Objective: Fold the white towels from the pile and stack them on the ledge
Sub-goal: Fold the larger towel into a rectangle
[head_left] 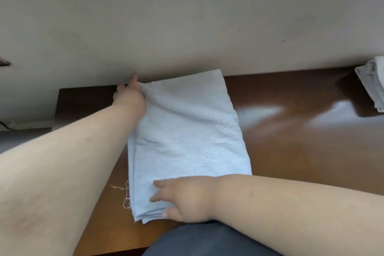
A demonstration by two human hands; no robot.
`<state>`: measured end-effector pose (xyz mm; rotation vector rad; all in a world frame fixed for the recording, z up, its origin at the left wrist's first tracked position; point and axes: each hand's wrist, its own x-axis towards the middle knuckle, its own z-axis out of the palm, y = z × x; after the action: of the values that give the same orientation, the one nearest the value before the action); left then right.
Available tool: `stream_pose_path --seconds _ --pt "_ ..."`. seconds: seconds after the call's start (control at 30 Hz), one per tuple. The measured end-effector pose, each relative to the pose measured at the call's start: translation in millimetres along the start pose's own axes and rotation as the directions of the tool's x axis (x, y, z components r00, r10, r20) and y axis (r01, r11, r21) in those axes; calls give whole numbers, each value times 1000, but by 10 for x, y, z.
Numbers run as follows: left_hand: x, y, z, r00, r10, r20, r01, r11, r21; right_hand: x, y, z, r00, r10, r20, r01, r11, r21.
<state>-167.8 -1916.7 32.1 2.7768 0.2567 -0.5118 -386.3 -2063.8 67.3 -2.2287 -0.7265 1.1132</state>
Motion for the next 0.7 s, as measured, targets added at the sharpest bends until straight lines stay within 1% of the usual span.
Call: stream_pose_path --seconds 0.03,0.07,0.1,0.13,0.17,0.2,0.23,0.27,0.3,0.33,0.37,0.4,0.47,0.57,0.67,0.7 --pt "-43 47 -6 996 48 -77 -46 998 34 -86 62 -53 997 23 -72 -22 999 24" --pt "-123 103 -1 958 223 -181 -212 974 75 -175 166 -78 986 57 -157 -49 997 51" --pt "-221 200 42 854 456 -250 -445 890 103 -283 262 -120 961 94 -262 -94 995 14" --pt "-315 330 100 708 669 -228 -656 742 141 -399 398 -137 932 152 -328 -178 983 -48" --pt "-378 464 170 575 803 -159 -786 596 167 -499 530 -125 919 194 -344 -254 957 -140" --pt "-413 623 228 544 835 -80 -817 549 176 -567 649 -68 902 247 -356 -335 918 -213" --pt "-398 794 278 598 800 -46 -786 597 162 -615 725 4 891 295 -343 -393 882 -262" --pt "-383 960 292 686 726 -46 -717 686 128 -642 772 80 886 336 -321 -430 855 -291" --pt "-333 1106 318 762 647 -35 -641 761 102 -652 811 156 889 353 -291 -438 840 -320" --pt "-281 1245 324 810 586 11 -584 807 87 -658 859 226 902 347 -255 -419 844 -335" --pt "-218 1357 337 827 558 65 -562 821 101 -651 886 269 923 330 -200 -383 844 -376" --pt "-166 1443 331 828 550 114 -560 820 115 -658 898 286 940 311 -143 -342 837 -428" --pt "-74 1570 298 820 555 140 -571 812 123 -662 952 313 954 292 -68 -288 834 -471" --pt "-17 1619 330 828 550 108 -559 822 105 -651 1027 269 957 288 46 -230 842 -487" --pt "13 1570 467 868 492 60 -494 869 11 -598 1063 257 951 293 102 -210 849 -485" --pt "-5 1543 525 868 494 41 -493 869 -41 -589 1067 259 947 300 110 -214 851 -480"
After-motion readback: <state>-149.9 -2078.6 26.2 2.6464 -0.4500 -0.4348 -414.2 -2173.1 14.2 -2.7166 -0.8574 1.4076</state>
